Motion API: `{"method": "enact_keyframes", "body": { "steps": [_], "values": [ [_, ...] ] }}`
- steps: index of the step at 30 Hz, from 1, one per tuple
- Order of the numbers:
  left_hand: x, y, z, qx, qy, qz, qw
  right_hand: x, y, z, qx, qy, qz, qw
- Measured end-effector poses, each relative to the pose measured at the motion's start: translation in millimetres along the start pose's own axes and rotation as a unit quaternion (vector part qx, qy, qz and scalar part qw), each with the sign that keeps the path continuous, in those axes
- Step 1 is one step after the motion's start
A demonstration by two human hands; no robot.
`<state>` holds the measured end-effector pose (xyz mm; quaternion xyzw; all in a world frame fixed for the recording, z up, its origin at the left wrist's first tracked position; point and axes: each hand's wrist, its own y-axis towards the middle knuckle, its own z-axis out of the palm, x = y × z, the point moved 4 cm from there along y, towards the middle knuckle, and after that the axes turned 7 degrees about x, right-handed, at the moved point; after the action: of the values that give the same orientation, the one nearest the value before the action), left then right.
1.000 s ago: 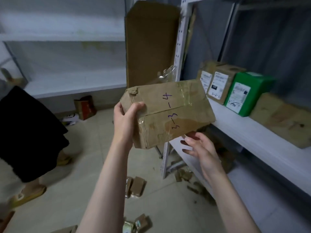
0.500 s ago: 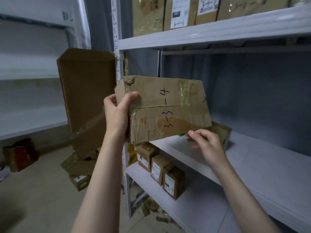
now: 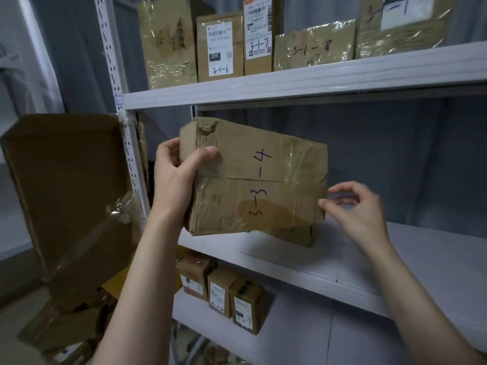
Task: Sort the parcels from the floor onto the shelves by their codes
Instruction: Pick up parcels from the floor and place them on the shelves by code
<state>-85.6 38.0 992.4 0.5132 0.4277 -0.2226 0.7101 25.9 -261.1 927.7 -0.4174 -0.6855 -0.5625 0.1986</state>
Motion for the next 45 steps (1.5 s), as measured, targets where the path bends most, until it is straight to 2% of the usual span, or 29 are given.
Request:
{"method": "enact_keyframes", "body": {
  "steps": [6,8,12,16,19,25,38,45],
  "values": [
    [6.1,0.4,10.1,0.087,0.08,0.027,0.993,26.5,-11.1,-5.8,-0.027,-0.056,-0.042,0.997],
    [6.2,0.7,13.6,0.115,0.103,0.033,0.987,38.6,-13.8,-5.2,-0.008,-0.074,-0.062,0.995],
    [-1.9,-4.4,26.4,0.212,0.153,0.067,0.963,59.4,-23.3,-2.4,0.111,-0.08,-0.1,0.986],
    [-6.5,-12.6,44.0,0.3,0.19,0.089,0.931,74.1,-35.7,5.2,0.247,-0.057,-0.1,0.962],
    [-4.9,-20.5,58.5,0.347,0.203,0.099,0.91,78.9,-43.7,7.4,0.302,-0.057,-0.093,0.947],
    [0.3,-32.1,77.9,0.409,0.225,0.11,0.877,76.1,-52.6,2.2,0.321,-0.034,-0.09,0.942],
    [48.6,-36.8,94.6,0.494,0.268,0.057,0.825,41.1,-68.8,14.0,0.347,-0.034,-0.007,0.937],
    [99.1,-42.7,92.4,0.516,0.279,-0.022,0.809,8.2,-79.1,27.9,0.335,-0.094,0.031,0.937]
  ]
}}
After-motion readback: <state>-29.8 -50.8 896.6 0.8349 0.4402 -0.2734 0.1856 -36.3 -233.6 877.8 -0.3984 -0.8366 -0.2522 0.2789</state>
